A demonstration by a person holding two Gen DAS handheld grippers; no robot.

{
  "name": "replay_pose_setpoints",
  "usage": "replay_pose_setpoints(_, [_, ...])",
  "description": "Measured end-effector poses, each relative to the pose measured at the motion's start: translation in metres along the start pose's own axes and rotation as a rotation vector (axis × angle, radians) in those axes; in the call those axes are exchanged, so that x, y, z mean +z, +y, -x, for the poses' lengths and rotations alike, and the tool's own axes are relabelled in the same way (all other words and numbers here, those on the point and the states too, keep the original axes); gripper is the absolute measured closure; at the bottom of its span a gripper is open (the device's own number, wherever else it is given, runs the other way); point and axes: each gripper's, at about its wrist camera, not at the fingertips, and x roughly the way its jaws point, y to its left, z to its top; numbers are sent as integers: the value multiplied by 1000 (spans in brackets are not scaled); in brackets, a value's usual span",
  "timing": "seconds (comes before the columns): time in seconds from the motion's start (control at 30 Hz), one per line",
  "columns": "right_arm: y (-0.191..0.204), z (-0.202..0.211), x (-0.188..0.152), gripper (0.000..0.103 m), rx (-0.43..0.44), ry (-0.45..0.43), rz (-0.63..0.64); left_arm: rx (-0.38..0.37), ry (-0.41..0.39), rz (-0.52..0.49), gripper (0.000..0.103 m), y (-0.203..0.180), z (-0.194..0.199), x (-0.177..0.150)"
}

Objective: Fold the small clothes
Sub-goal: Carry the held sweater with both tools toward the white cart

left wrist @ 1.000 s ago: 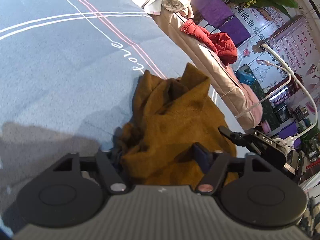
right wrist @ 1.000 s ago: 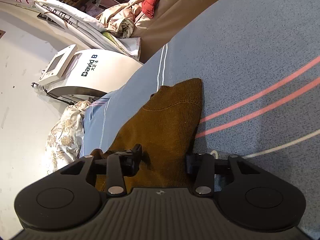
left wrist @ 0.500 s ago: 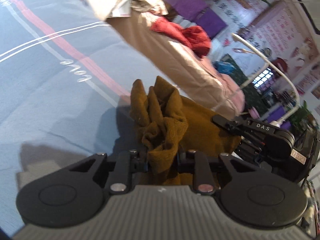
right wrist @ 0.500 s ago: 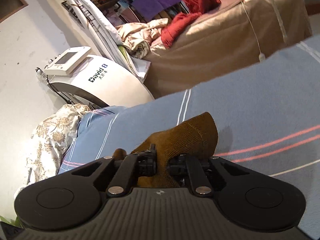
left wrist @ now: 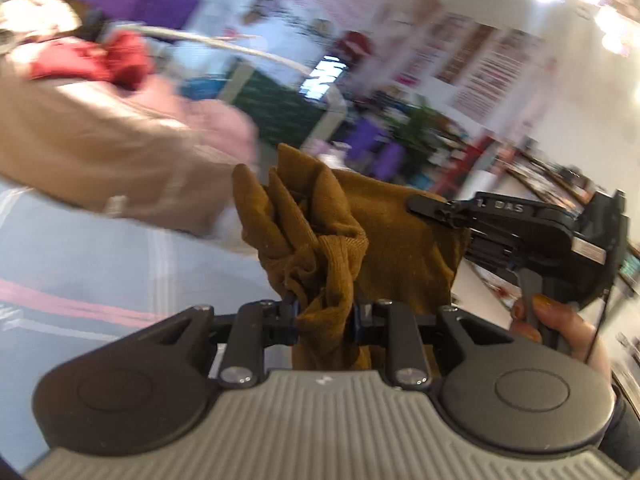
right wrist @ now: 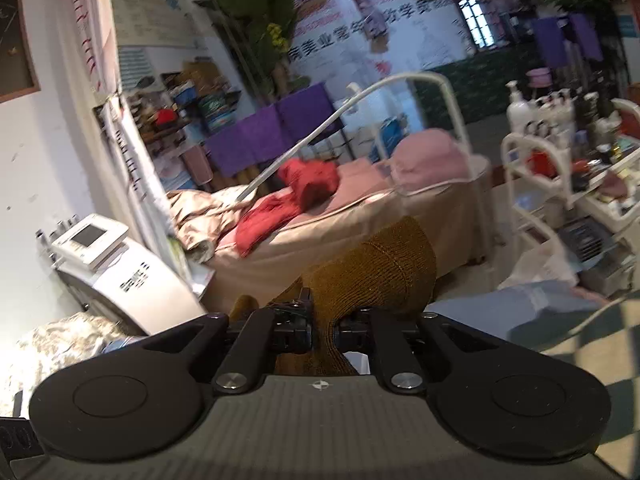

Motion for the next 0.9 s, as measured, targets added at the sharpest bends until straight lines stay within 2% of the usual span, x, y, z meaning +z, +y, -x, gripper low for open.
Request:
replay_pose_setpoints(0.13, [-48, 35, 30, 87, -95, -23, -44, -91, 35, -49, 80, -69, -36, -4])
replay_pose_setpoints(0.3, [-89, 38, 23, 87, -190, -11, -64, -113, 116, -45, 80, -117, -72, -39])
replay_pose_setpoints(0.37, [-108, 26, 14, 87, -207, 15, -94, -106, 160, -12, 80, -119, -84, -59])
replay_pose_setpoints(0.43, [-136, 18, 2, 86, -238, 28, -130, -63, 194, -5, 81, -118, -95, -81])
replay_pose_setpoints(0.57, [-173, -3, -25, 87, -267, 28, -158, 26, 200, -18, 81, -103, -107, -109])
replay_pose_setpoints(0.67, [-190, -9, -33, 86, -246, 16, -178, 53, 214, -5, 81, -84, -110, -111])
replay_pose_setpoints(0.77, [-192, -11, -34, 86, -268, 19, -149, 53, 203, -26, 80, -77, -110, -107])
replay_pose_setpoints(0.83, [-194, -6, -33, 86, -255, 15, -161, 13, 223, -6, 64, -62, -114, -100])
replay_pose_setpoints(0.9, [-197, 1, -34, 86, -256, 15, -157, 8, 232, 1, 50, -61, -119, -94])
